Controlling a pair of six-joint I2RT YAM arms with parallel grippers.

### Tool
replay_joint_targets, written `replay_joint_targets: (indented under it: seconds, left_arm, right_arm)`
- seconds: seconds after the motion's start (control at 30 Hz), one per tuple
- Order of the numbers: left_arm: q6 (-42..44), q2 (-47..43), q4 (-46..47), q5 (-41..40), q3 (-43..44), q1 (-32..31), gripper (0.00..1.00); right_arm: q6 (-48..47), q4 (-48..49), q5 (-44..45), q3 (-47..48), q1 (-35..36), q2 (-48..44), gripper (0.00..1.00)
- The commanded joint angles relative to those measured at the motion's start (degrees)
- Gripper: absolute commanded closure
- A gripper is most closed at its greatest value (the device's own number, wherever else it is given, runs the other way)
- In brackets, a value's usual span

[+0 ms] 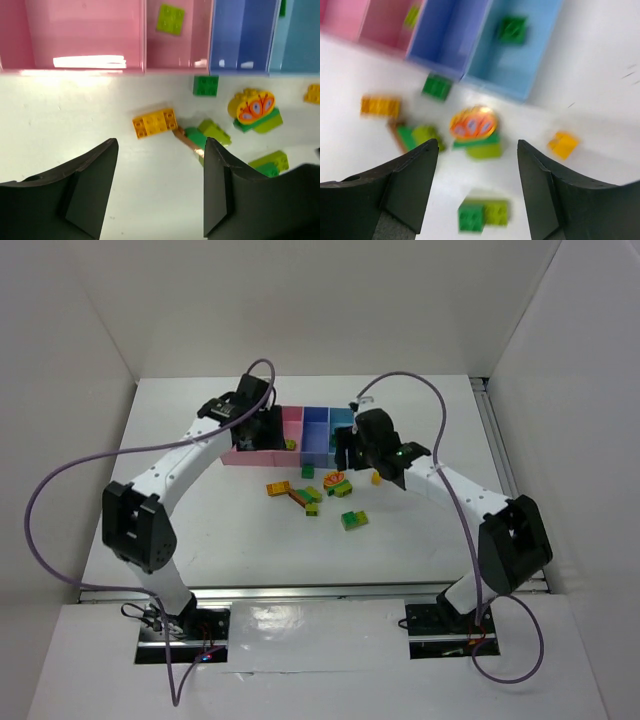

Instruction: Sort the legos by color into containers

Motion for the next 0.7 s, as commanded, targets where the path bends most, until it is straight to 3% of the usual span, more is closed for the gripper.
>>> replay_joint_targets:
  seconds: [0.0,0.07,0.27,0.67]
  left_arm:
    - [-4.0,-5.4,2.1,-0.7,-8.1,-1.2,0.29]
    - [-4.7,-6.1,2.1,0.6,-12.4,-1.2,0.29]
    - [-6.0,-6.1,2.1,2.6,-13.0,-1.2,0.3]
    - [-5.4,-4.4,2.1,2.0,-11.8,-1.2,0.3]
  right_arm:
    - [-1.9,-3.8,-3.8,-4.6,3.2,-2.9,0.28]
    - [-1.9,-5.8,-6.2,-5.9,4.0,-3.5,0.28]
    - [-2.4,-11.7,-7.3,-5.3,6.1,1.5,0.23]
    - [3.4,-14.3,-3.7,-8.5,9.2,1.7,0.35]
